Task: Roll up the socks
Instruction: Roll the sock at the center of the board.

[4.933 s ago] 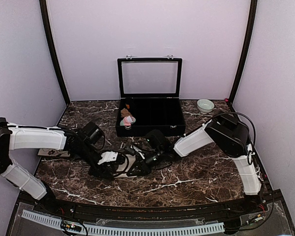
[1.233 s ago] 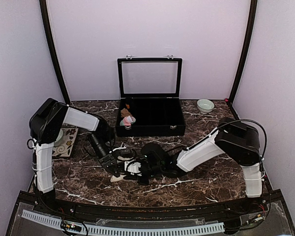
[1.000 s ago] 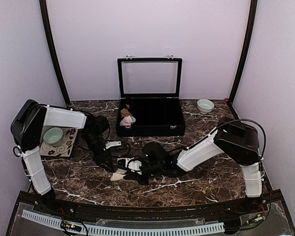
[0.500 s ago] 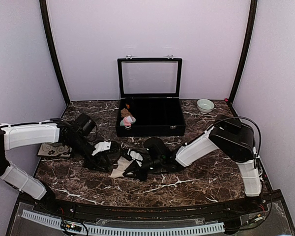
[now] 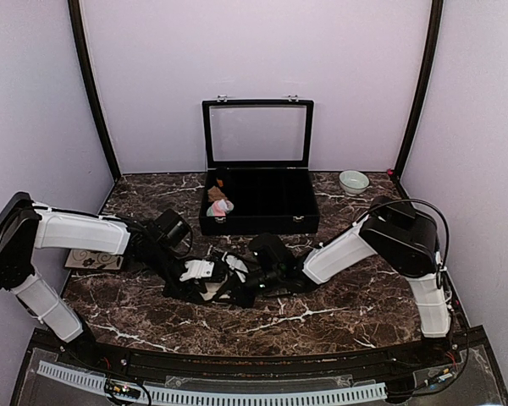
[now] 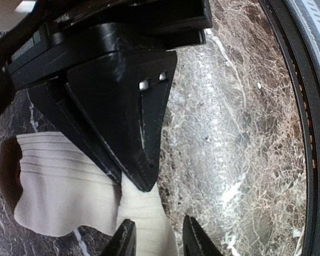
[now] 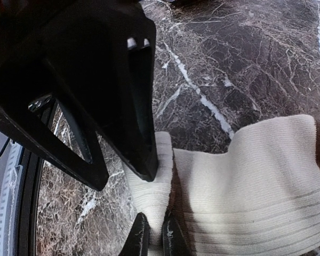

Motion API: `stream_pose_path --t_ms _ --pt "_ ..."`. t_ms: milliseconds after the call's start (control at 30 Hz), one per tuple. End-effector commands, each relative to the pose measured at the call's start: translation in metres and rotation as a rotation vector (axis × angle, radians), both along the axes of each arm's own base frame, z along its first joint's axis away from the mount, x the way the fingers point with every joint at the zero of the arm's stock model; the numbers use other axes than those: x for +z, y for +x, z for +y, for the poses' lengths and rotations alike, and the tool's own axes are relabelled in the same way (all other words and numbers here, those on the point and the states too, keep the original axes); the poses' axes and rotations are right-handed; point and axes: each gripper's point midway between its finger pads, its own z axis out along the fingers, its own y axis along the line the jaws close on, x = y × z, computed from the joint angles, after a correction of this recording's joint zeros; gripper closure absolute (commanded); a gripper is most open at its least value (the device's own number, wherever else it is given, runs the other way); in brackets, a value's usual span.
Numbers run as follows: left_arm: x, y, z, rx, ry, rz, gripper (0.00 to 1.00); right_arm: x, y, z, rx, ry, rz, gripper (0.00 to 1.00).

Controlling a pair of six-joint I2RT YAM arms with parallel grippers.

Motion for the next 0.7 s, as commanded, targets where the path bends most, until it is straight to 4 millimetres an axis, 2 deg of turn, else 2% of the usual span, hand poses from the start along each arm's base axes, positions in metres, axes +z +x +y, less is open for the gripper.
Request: stream_pose_path --t_ms 0,100,333,433,467,567,633,667 --pt "-0.011 0.002 0.000 -0.024 0.028 -0.021 0.67 -0.134 -0.031 -0.110 -0.113 -0.535 0.247 1.00" --pt "-0.020 -0.004 0.003 -0.043 0.054 0.000 0.70 -0.136 -0.032 -0.111 -0.114 -0.539 0.256 1.00" --pt "-0.036 -0.004 0.009 -0.053 0.110 0.019 0.85 -0.133 -0.034 -0.112 -0.122 -0.508 0.257 1.00" --pt "-0.039 -0.010 0.010 -0.070 0.114 0.054 0.84 -0.130 -0.034 -0.111 -0.124 -0.489 0.254 1.00" --pt "-0.040 -0.014 0.011 -0.080 0.113 0.073 0.80 -0.130 -0.034 -0.112 -0.125 -0.488 0.256 1.00" --pt "-0.045 -0.024 0.017 -0.094 0.136 0.116 0.51 -0.133 -0.036 -0.112 -0.123 -0.490 0.266 0.99" --pt "-0.048 -0.027 0.022 -0.094 0.162 0.130 0.35 -0.136 -0.038 -0.113 -0.120 -0.495 0.280 1.00" --pt "-0.049 -0.029 0.024 -0.094 0.171 0.140 0.16 -0.137 -0.038 -0.113 -0.120 -0.496 0.285 1.00"
